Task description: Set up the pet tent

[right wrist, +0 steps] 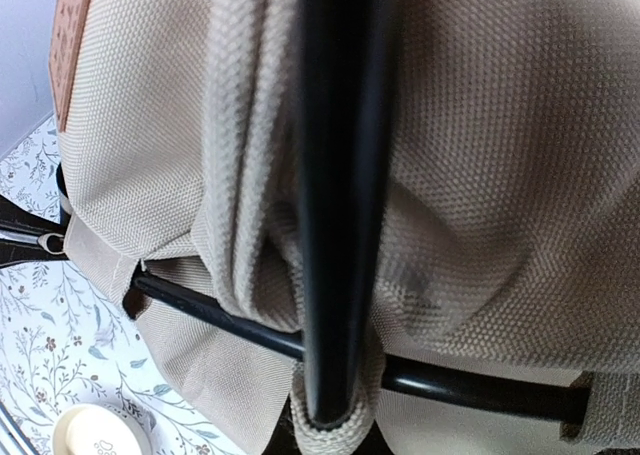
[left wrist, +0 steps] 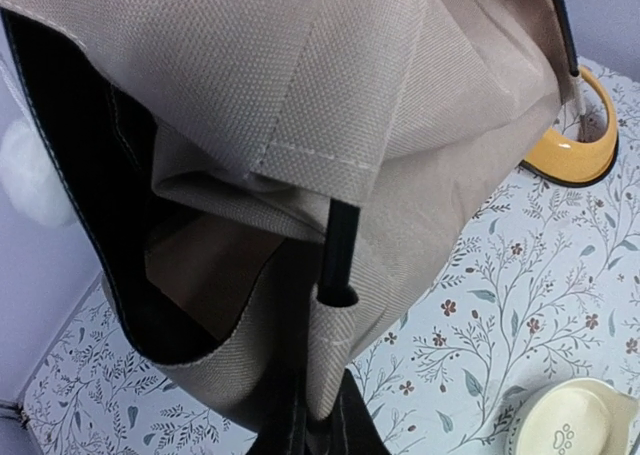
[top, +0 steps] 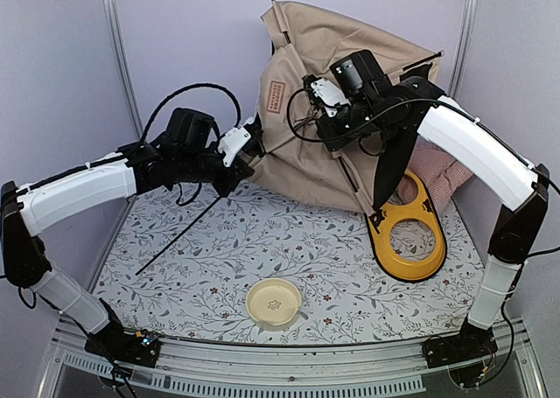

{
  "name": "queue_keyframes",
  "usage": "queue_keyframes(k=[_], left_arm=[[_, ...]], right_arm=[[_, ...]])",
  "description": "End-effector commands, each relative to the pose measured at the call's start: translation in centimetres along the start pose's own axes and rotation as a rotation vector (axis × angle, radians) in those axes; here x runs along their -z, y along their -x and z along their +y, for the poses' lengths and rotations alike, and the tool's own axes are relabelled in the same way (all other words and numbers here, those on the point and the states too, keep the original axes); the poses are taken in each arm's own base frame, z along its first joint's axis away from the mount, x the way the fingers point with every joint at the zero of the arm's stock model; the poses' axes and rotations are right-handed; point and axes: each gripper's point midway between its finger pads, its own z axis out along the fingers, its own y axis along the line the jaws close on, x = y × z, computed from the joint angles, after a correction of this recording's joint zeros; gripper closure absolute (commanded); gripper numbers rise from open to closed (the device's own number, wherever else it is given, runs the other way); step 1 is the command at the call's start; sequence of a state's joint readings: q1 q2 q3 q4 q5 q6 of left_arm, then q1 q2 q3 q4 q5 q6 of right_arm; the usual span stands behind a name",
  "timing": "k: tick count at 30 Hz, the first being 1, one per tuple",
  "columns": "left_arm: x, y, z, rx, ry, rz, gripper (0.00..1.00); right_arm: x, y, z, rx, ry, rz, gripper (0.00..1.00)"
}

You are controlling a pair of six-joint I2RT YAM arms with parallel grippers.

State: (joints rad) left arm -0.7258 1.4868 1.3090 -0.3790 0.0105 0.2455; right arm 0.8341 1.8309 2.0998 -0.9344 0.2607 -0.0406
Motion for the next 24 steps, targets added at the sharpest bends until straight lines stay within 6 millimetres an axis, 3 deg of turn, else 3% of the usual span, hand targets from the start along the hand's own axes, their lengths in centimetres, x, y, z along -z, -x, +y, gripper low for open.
queue_keyframes(k=[1,4,6,7,11,15,19,24], left_arm=[[-0.2,2.8,0.8,0.071,0.057,-0.139,1.00],[1.1,4.9,2.1,0.119,0.114,-0.242,1.00],[2.5,6.6,2.9,0.150,0.145,-0.326,1.00],[3.7,8.0,4.0,0.190,0.175,-0.402,1.00],[5.3,10.0,6.0,0.257,0.209,-0.499,1.00],[6.0,11.2,8.1,0.310,0.246,-0.562,1.00],[6.1,12.0,8.9,0.344,0.241,-0.604,1.00],[6.5,13.3,9.3,0.385,0.222,-0.676,1.00]], right_arm=[[1.7,3.9,-0.5,-0.033,-0.003,-0.141,0.98],[2.0,5.1,-0.5,-0.048,0.003,-0.190,0.84],[2.4,6.1,-0.5,-0.060,0.008,-0.231,0.69],[3.2,7.3,-0.5,-0.073,0.017,-0.282,0.53],[4.9,9.3,-0.6,-0.097,0.028,-0.367,0.32],[6.6,10.5,-0.1,-0.112,0.028,-0.436,0.19],[8.3,11.1,0.1,-0.116,0.011,-0.501,0.09],[9.5,9.8,1.7,-0.129,0.103,-0.550,0.06]])
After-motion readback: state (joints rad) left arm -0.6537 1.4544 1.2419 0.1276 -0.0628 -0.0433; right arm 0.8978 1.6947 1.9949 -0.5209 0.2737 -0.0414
